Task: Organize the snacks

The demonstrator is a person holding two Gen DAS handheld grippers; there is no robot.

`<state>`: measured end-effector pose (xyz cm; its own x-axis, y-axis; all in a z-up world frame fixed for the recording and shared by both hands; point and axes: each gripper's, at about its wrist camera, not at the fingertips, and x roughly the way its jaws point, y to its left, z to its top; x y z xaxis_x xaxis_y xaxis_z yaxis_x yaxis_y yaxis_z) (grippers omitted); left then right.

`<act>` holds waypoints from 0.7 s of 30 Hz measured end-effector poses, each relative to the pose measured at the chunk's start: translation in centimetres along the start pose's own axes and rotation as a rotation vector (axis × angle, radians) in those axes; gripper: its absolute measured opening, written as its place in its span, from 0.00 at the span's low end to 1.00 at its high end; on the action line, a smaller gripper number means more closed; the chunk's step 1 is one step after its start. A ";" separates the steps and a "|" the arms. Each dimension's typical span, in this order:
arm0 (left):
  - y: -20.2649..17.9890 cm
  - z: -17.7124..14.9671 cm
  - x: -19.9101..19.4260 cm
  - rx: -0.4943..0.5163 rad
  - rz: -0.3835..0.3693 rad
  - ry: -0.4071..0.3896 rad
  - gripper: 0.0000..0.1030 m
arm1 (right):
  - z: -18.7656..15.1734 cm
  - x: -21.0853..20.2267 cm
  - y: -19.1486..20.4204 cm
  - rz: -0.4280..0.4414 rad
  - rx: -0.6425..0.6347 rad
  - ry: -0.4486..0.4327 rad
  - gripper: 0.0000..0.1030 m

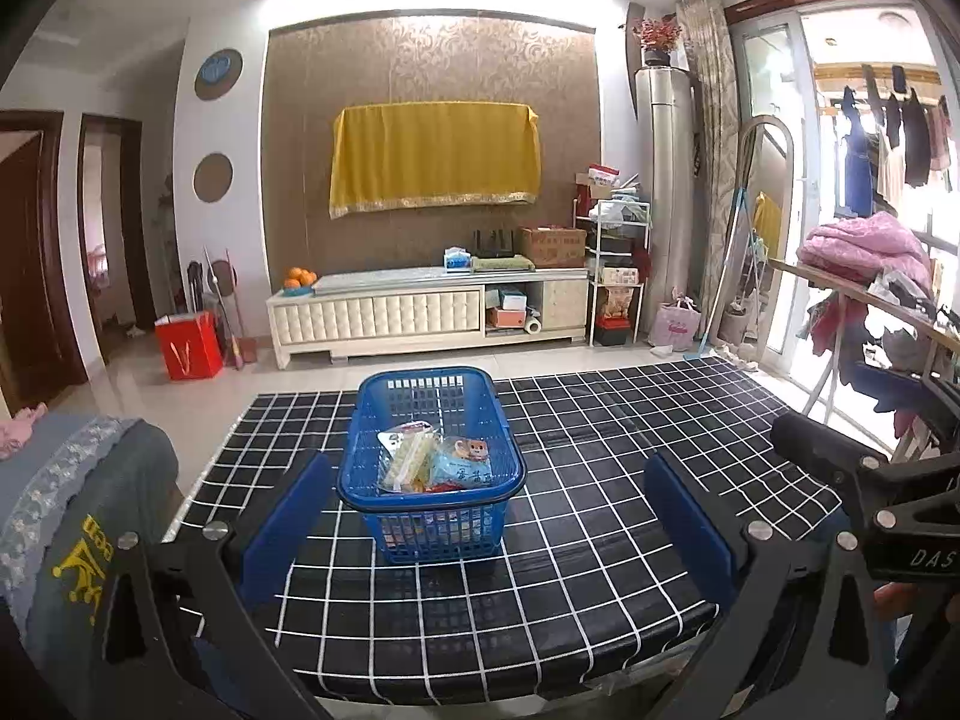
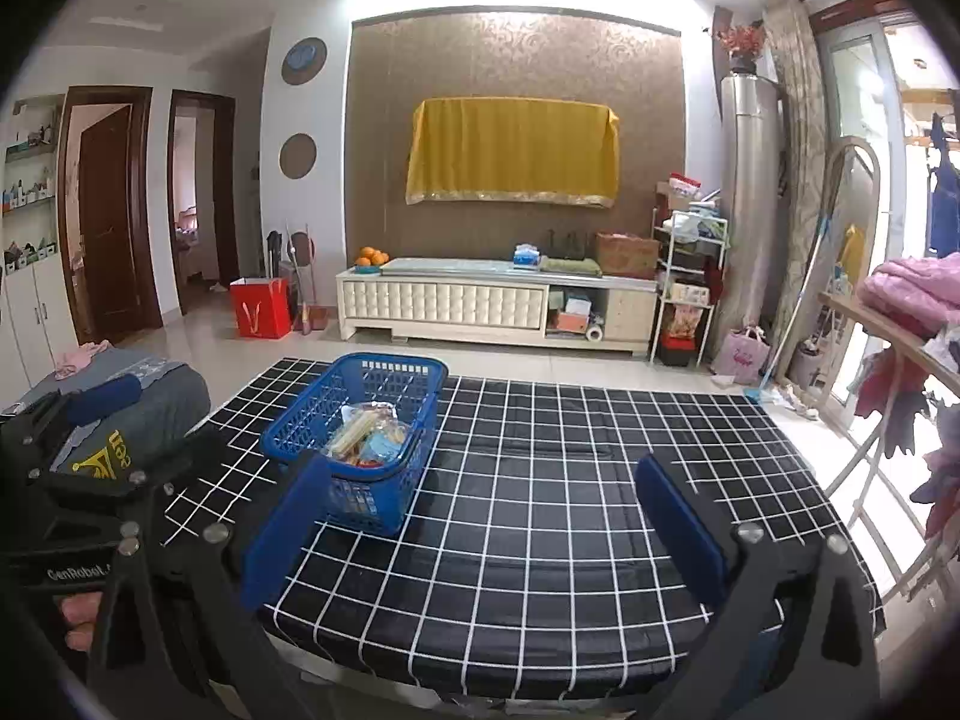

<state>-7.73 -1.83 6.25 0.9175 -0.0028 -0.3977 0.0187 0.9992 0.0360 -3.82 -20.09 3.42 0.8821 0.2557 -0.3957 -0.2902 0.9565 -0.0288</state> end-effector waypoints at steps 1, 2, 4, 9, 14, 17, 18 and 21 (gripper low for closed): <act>-0.2 0.1 -0.3 0.004 -0.006 -0.002 1.00 | -0.1 -0.2 0.0 0.000 -0.001 -0.004 1.00; -0.4 0.1 -0.6 0.005 -0.010 -0.006 1.00 | -0.1 -0.6 0.0 0.003 0.001 -0.009 1.00; -0.6 0.1 -1.3 0.007 -0.010 -0.017 1.00 | -0.2 -1.4 0.0 0.004 0.005 -0.021 1.00; -1.4 0.0 -2.9 0.011 -0.013 -0.037 1.00 | -0.5 -2.7 0.1 -0.014 -0.002 -0.046 1.00; -1.7 -0.1 -3.9 0.014 -0.012 -0.046 1.00 | -0.9 -3.5 -0.1 -0.026 0.008 -0.064 1.00; -1.7 -0.3 -4.1 0.014 -0.009 -0.044 1.00 | -1.2 -3.8 -0.1 -0.023 0.011 -0.062 1.00; -1.7 -0.3 -4.2 0.014 -0.008 -0.045 1.00 | -1.3 -3.7 0.0 -0.022 0.011 -0.058 1.00; -1.6 -0.5 -4.5 0.006 -0.017 -0.045 1.00 | -1.6 -3.7 0.2 -0.017 0.016 -0.047 1.00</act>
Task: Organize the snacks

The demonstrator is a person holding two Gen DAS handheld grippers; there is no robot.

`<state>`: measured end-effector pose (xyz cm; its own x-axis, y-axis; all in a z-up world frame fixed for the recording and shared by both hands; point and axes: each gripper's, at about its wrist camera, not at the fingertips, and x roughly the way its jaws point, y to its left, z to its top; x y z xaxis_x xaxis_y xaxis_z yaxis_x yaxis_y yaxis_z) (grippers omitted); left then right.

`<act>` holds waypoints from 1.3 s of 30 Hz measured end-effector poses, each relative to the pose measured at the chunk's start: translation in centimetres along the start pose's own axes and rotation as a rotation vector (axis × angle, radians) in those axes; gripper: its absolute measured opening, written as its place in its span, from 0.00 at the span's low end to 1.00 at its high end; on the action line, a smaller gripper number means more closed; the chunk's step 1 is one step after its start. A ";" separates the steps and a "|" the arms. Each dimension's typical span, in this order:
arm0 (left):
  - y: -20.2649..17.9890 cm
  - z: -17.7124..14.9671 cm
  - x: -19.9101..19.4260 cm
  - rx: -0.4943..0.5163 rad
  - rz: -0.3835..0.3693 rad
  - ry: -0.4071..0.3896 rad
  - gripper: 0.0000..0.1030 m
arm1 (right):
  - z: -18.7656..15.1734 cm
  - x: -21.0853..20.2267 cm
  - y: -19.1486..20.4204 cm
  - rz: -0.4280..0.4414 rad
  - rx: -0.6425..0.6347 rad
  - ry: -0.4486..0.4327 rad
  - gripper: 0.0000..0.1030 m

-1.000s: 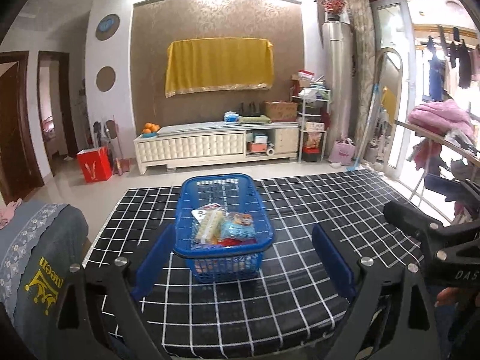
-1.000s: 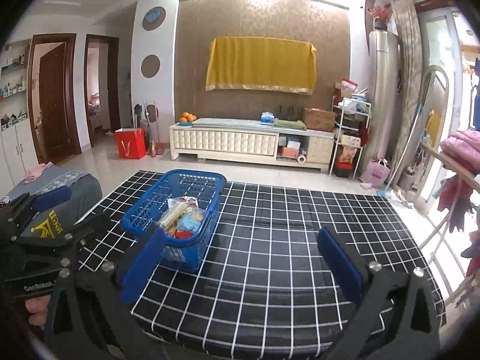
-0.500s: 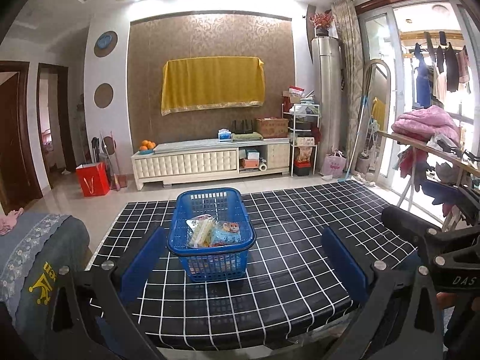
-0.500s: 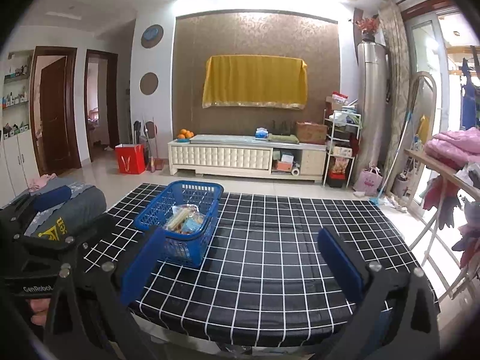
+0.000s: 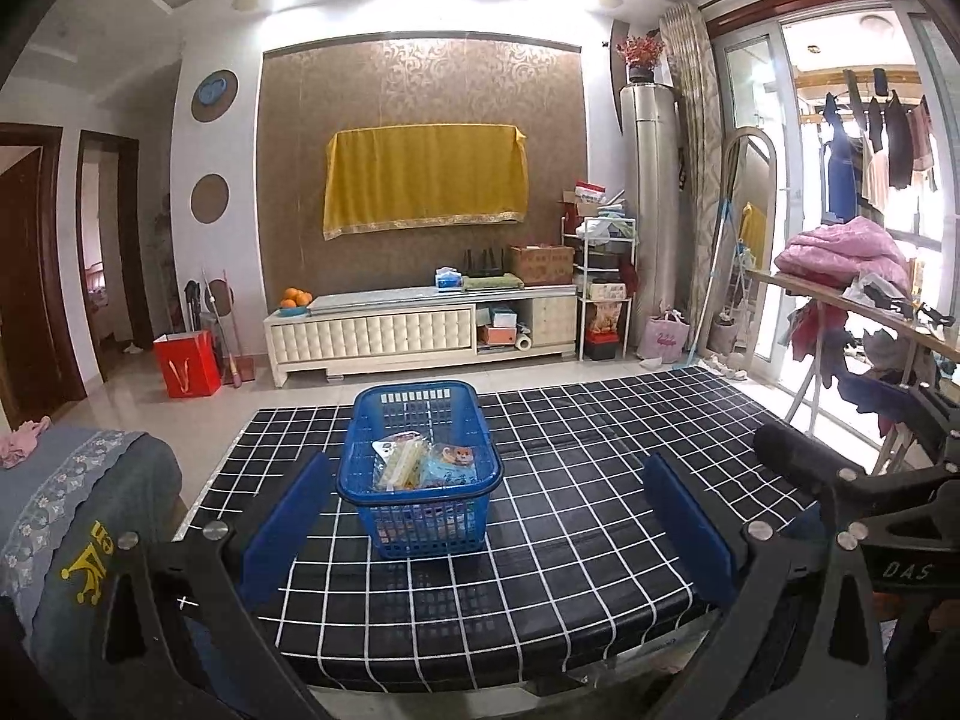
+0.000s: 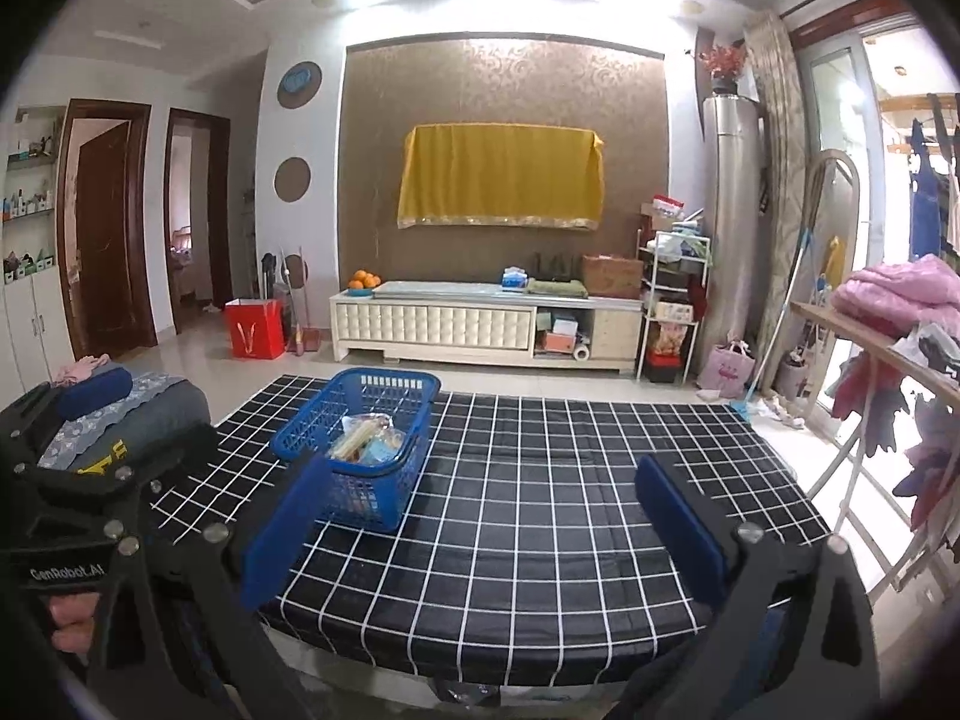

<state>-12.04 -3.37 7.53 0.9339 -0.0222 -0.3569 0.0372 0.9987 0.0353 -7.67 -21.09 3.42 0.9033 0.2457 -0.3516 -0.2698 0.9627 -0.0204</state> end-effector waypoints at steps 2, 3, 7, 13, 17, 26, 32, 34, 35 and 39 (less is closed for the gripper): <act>0.0 0.0 -0.1 0.002 0.000 -0.006 1.00 | -0.1 0.0 0.1 -0.008 -0.002 0.008 1.00; -0.1 0.0 -0.1 0.007 0.003 -0.008 1.00 | -0.1 -0.1 0.1 -0.015 -0.004 0.009 1.00; -0.2 -0.1 -0.3 0.008 0.000 -0.005 1.00 | 0.0 -0.5 0.3 -0.016 -0.001 0.005 1.00; 0.1 -0.2 -0.8 0.005 0.010 -0.015 1.00 | 0.1 -0.6 0.6 -0.007 0.001 0.004 1.00; 0.2 -0.3 -1.0 0.003 0.016 -0.017 1.00 | 0.0 -0.6 0.8 0.000 0.008 0.009 1.00; 0.2 -0.5 -1.4 -0.004 0.012 -0.020 1.00 | 0.1 -1.2 1.0 -0.002 0.000 0.001 1.00; 0.3 -0.7 -1.6 -0.014 0.011 -0.016 1.00 | 0.0 -1.4 1.1 0.000 0.002 0.004 1.00; 0.4 -0.8 -1.6 -0.019 0.009 -0.013 1.00 | 0.0 -1.4 1.1 -0.001 -0.001 0.005 1.00; 0.5 -0.7 -1.6 -0.021 0.008 -0.011 1.00 | -0.1 -1.5 1.2 0.001 -0.002 0.006 1.00; 0.6 -0.8 -1.6 -0.026 0.009 -0.007 1.00 | -0.2 -1.5 1.3 0.005 -0.005 0.011 1.00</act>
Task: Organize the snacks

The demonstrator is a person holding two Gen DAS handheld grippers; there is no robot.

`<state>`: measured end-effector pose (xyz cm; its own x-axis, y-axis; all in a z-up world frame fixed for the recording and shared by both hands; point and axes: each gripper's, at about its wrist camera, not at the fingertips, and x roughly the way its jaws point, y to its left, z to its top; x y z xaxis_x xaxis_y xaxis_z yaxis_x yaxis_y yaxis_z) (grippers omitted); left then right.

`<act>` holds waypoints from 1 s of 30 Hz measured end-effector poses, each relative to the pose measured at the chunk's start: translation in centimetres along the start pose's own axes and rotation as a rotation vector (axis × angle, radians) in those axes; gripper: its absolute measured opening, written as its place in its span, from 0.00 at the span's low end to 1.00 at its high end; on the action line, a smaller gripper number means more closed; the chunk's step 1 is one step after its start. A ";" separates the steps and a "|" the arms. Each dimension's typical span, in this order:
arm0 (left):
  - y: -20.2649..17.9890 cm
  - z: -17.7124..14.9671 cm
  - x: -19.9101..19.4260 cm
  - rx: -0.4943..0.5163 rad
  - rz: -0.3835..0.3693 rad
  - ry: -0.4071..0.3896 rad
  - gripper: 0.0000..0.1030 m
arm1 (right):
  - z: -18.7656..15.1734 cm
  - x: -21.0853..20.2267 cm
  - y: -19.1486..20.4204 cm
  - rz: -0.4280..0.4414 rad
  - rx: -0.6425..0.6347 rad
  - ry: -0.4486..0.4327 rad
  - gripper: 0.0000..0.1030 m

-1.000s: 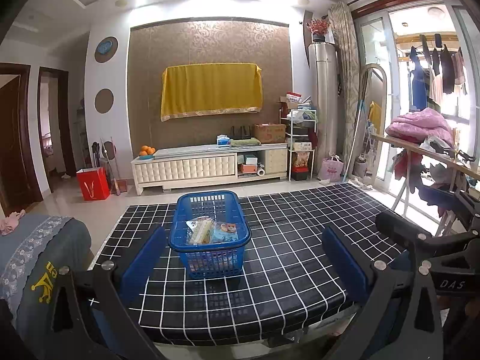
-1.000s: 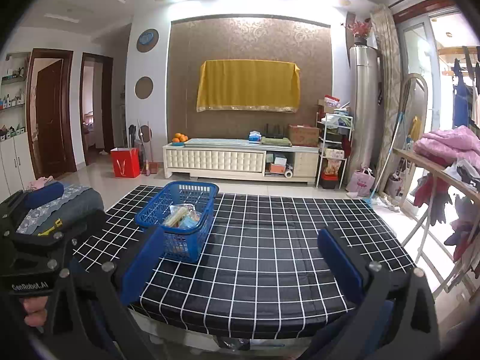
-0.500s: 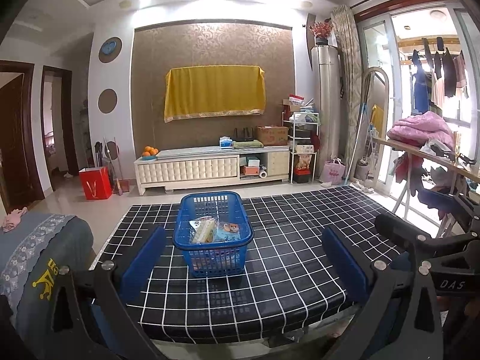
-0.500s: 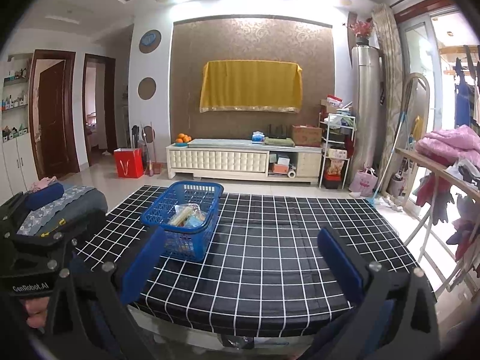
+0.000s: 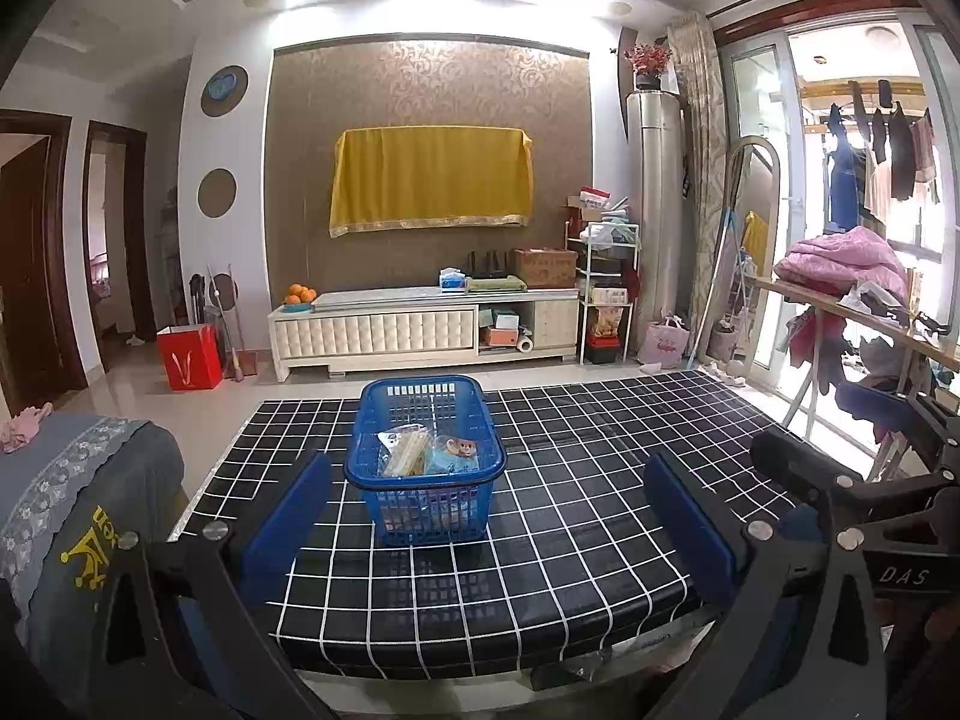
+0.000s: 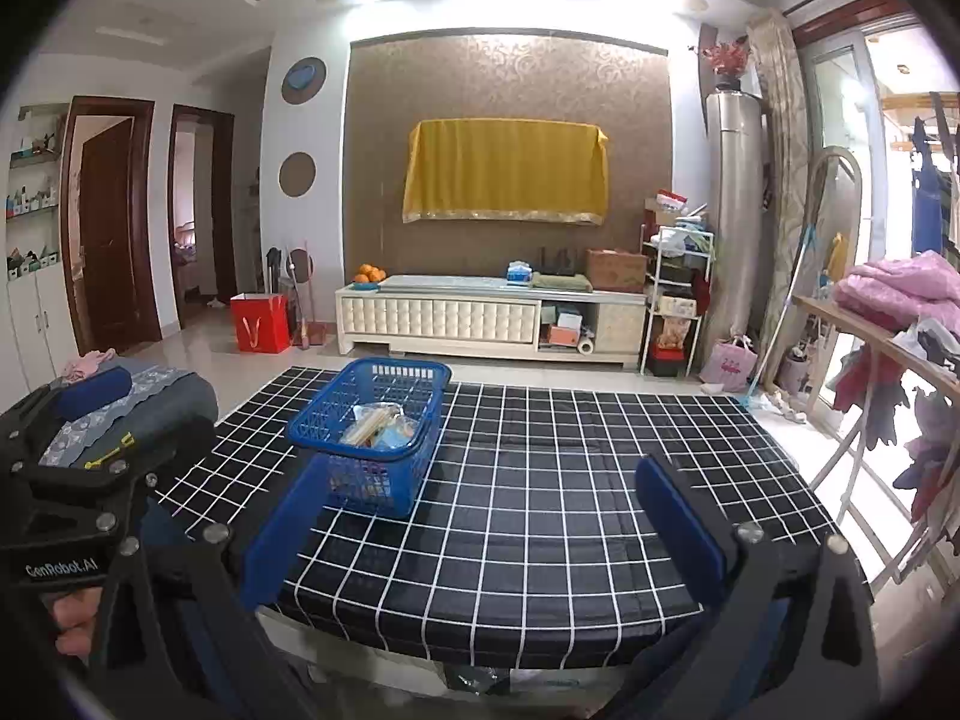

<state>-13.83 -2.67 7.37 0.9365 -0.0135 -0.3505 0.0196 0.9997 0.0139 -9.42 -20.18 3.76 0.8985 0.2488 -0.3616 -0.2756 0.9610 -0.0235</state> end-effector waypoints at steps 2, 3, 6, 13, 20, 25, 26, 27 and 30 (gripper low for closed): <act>0.0 0.0 -0.1 0.000 -0.002 0.004 1.00 | 0.0 -0.1 0.0 0.002 0.005 -0.002 1.00; 0.0 0.0 -0.1 0.000 -0.003 0.004 1.00 | 0.0 0.0 -0.1 0.004 0.007 -0.002 1.00; -0.1 -0.1 -0.2 0.006 0.000 0.003 1.00 | 0.0 -0.1 -0.2 0.005 0.008 -0.002 1.00; -0.4 -0.2 -0.4 0.007 0.001 0.005 1.00 | -0.2 -0.3 -0.4 0.005 0.008 -0.006 1.00; -0.4 -0.4 -0.3 0.005 0.003 0.013 1.00 | -0.5 -0.3 -0.3 0.013 0.010 0.003 1.00; -0.4 -0.4 -0.4 0.003 -0.003 0.012 1.00 | -0.5 -0.4 -0.3 0.010 0.006 -0.002 1.00; -0.4 -0.4 -0.4 0.003 -0.003 0.011 1.00 | -0.5 -0.4 -0.3 0.012 0.008 -0.004 1.00; -0.4 -0.5 -0.5 0.005 -0.001 0.009 1.00 | -0.5 -0.4 -0.3 0.014 0.010 -0.003 1.00; -0.3 -0.6 -0.4 0.008 0.003 0.012 1.00 | -0.6 -0.4 -0.1 0.017 0.010 -0.001 1.00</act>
